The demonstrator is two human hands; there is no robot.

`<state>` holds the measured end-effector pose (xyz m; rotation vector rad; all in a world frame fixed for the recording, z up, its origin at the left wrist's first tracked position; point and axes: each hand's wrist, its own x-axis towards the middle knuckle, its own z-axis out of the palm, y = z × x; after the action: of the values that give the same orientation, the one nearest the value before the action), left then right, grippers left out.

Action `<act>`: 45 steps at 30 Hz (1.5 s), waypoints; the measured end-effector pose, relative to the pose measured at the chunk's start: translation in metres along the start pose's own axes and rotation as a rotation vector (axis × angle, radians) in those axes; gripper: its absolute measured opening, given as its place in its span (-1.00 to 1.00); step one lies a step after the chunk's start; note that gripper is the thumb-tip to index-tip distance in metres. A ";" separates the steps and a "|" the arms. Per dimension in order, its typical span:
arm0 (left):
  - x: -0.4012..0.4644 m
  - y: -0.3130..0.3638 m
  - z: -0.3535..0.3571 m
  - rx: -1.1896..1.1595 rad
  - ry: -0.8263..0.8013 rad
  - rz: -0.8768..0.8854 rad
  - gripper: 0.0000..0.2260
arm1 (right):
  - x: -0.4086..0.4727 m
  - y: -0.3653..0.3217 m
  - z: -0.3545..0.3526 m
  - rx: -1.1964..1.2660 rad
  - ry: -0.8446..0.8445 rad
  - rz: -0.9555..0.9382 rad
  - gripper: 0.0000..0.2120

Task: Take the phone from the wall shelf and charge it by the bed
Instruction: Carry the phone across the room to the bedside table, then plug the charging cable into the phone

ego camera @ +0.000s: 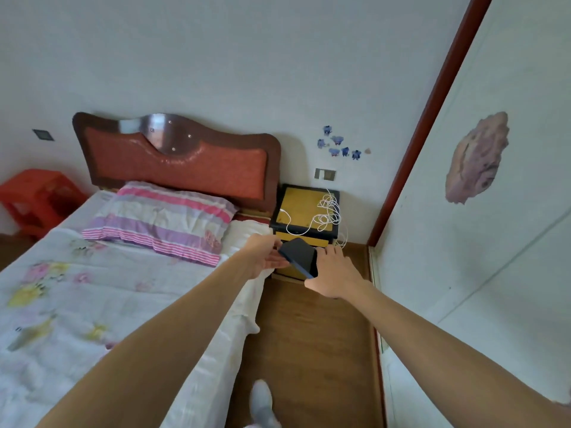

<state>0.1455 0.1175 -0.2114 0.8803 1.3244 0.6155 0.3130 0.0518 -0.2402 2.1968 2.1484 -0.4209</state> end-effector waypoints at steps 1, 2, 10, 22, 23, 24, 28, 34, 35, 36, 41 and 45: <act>0.019 0.007 -0.001 0.001 -0.011 -0.013 -0.84 | 0.019 0.003 0.000 -0.006 -0.010 0.000 -0.23; 0.038 0.015 -0.002 -0.004 -0.025 -0.024 -0.86 | 0.040 0.005 0.000 -0.010 -0.019 0.003 -0.24; 0.195 0.098 -0.013 -0.035 -0.107 -0.079 -0.68 | 0.201 0.022 -0.032 -0.006 -0.090 0.074 -0.26; 0.366 0.179 -0.018 0.002 -0.125 -0.151 -0.67 | 0.377 0.046 -0.057 0.026 -0.191 0.101 -0.32; 0.379 0.183 -0.015 0.008 -0.117 -0.157 -0.67 | 0.391 0.051 -0.057 0.029 -0.200 0.097 -0.33; 0.393 0.187 -0.012 0.010 -0.104 -0.162 -0.68 | 0.407 0.056 -0.057 0.027 -0.210 0.088 -0.34; 0.450 0.208 -0.002 -0.016 -0.029 -0.170 -0.72 | 0.476 0.079 -0.060 0.005 -0.226 0.031 -0.37; 0.522 0.243 0.014 -0.145 0.156 -0.162 -0.83 | 0.573 0.108 -0.065 0.100 -0.306 0.024 -0.41; 0.535 0.244 0.015 -0.178 0.172 -0.171 -0.84 | 0.587 0.112 -0.063 0.116 -0.309 0.028 -0.39; 0.546 0.243 0.016 -0.209 0.185 -0.185 -0.85 | 0.598 0.116 -0.061 0.135 -0.320 0.029 -0.39; 0.591 0.220 0.022 -0.352 0.199 -0.279 -0.86 | 0.637 0.131 -0.038 0.307 -0.424 0.109 -0.64; 0.630 0.189 0.023 -0.377 0.042 -0.397 -0.72 | 0.668 0.129 -0.010 0.391 -0.449 0.139 -0.62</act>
<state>0.2921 0.7293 -0.4061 0.2878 1.3170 0.5461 0.4448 0.7004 -0.3986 2.1275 1.7756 -1.2763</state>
